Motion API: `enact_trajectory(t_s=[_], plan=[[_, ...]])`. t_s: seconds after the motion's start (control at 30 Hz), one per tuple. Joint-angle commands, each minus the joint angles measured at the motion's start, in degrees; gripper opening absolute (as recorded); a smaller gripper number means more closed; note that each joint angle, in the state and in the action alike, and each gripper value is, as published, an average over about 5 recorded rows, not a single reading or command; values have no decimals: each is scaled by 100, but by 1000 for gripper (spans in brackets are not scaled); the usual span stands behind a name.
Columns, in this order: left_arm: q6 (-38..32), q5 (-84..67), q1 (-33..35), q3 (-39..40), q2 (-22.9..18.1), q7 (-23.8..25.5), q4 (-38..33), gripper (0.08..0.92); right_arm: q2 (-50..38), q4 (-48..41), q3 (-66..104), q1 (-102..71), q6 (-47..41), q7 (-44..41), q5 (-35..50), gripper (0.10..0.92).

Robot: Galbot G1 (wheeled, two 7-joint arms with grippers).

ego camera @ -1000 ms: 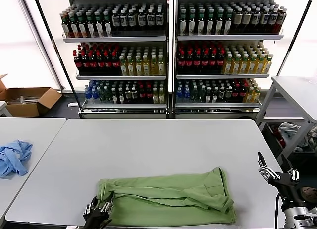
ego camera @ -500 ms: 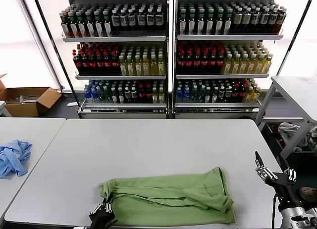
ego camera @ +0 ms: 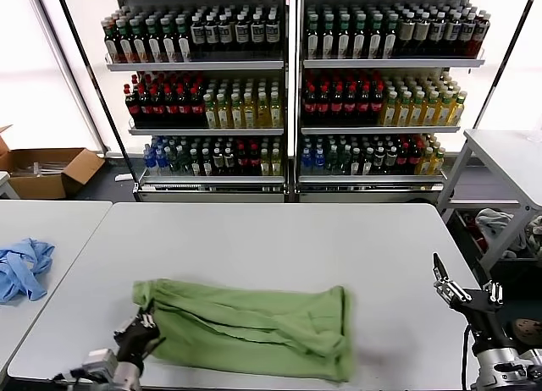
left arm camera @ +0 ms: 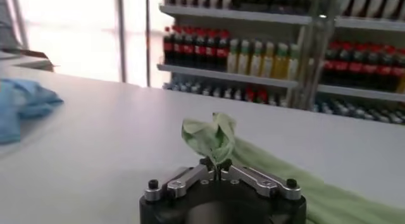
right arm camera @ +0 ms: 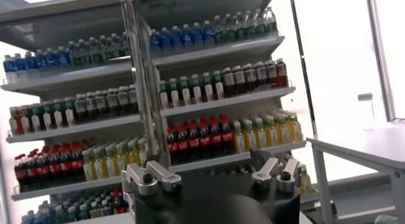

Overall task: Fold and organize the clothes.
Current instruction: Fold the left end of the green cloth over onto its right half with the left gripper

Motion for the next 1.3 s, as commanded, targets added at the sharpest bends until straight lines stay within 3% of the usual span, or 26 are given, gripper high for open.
enact_trajectory(t_s=[0.03, 0.17, 0.27, 0.53, 0.73, 1.3], plan=[[648, -771, -76, -2288, 117, -316, 44, 104, -7, -8, -43, 76, -5, 3, -4, 823], [762, -768, 28, -2819, 122, -311, 8, 104, -20, -41, -63, 124, -6, 7, 5, 823], [735, -623, 150, -2633, 35, -301, -271, 104, 2, -54, -111, 158, -13, 13, -6, 823], [525, 228, 22, -516, -274, -72, -924, 104, 57, -14, -97, 121, -35, 33, -67, 823], [509, 678, -337, 788, -460, 86, -981, 104, 98, 6, -26, 43, -33, 46, -105, 823], [528, 1269, -898, 2342, -961, 43, -545, 104, 111, -38, -132, 112, -51, 54, -201, 823]])
